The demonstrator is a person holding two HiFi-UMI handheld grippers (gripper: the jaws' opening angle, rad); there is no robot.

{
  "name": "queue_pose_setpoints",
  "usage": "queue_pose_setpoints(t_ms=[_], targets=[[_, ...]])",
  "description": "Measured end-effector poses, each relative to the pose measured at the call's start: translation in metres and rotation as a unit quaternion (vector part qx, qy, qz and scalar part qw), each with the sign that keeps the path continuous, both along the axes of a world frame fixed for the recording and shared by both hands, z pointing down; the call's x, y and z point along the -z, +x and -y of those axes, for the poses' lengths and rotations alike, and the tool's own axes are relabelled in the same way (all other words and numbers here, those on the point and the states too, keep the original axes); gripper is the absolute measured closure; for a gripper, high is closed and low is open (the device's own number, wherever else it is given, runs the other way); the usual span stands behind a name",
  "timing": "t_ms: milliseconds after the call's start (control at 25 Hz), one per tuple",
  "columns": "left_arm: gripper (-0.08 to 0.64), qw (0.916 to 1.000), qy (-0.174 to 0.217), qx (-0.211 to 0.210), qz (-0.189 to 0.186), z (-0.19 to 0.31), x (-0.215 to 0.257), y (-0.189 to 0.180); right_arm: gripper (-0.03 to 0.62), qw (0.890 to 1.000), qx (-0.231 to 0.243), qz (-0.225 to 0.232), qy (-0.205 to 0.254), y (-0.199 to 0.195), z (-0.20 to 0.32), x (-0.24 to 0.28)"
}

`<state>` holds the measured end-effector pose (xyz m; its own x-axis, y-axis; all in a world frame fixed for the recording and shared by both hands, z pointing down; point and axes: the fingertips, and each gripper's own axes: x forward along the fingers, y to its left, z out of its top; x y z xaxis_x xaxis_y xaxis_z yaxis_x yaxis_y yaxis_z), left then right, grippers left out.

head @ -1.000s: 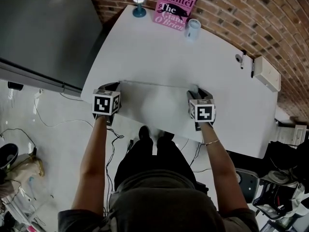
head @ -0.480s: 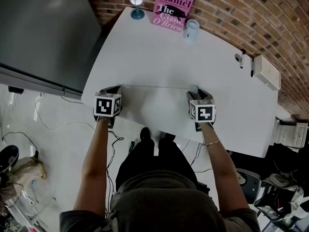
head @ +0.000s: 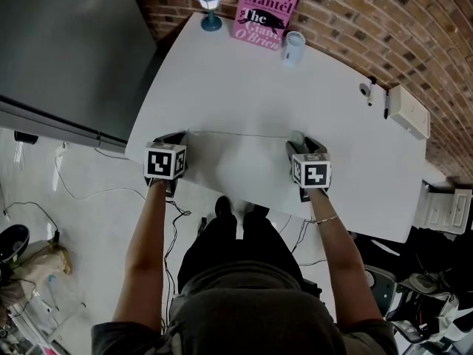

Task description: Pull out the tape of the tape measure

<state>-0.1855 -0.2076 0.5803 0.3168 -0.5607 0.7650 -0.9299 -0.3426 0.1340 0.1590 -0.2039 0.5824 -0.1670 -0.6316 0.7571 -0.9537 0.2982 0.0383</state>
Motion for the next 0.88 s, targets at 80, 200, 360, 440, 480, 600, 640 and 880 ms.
queue_pose_setpoints(t_ms=[80, 200, 360, 440, 480, 600, 640, 880], targets=[[0.532, 1.0000, 0.001, -0.003, -0.004, -0.001, 0.000, 0.001, 0.334, 1.000, 0.000, 0.002, 0.001, 0.001, 0.000, 0.001], [0.522, 1.0000, 0.007, 0.001, -0.004, -0.002, 0.001, 0.001, 0.327, 1.000, -0.001, 0.009, 0.009, 0.002, -0.002, 0.004], [0.488, 0.9988, 0.032, 0.035, -0.011, 0.005, 0.012, -0.005, 0.328, 0.999, -0.011, 0.024, 0.030, 0.005, -0.001, 0.017], [0.486, 0.9976, 0.045, 0.049, -0.020, 0.008, 0.020, -0.008, 0.328, 0.998, -0.021, 0.035, 0.042, 0.006, -0.001, 0.024], [0.486, 0.9972, 0.051, 0.050, -0.022, 0.009, 0.024, -0.008, 0.331, 0.998, -0.025, 0.042, 0.047, 0.005, -0.002, 0.027], [0.486, 0.9959, 0.074, 0.048, -0.019, 0.011, 0.038, -0.006, 0.336, 0.996, -0.032, 0.060, 0.062, 0.004, -0.003, 0.037], [0.486, 0.9953, 0.082, 0.048, -0.018, 0.013, 0.043, -0.005, 0.337, 0.995, -0.033, 0.066, 0.068, 0.003, -0.003, 0.041], [0.486, 0.9899, 0.132, 0.050, -0.014, 0.016, 0.076, 0.003, 0.364, 0.988, -0.039, 0.096, 0.113, -0.002, -0.004, 0.072]])
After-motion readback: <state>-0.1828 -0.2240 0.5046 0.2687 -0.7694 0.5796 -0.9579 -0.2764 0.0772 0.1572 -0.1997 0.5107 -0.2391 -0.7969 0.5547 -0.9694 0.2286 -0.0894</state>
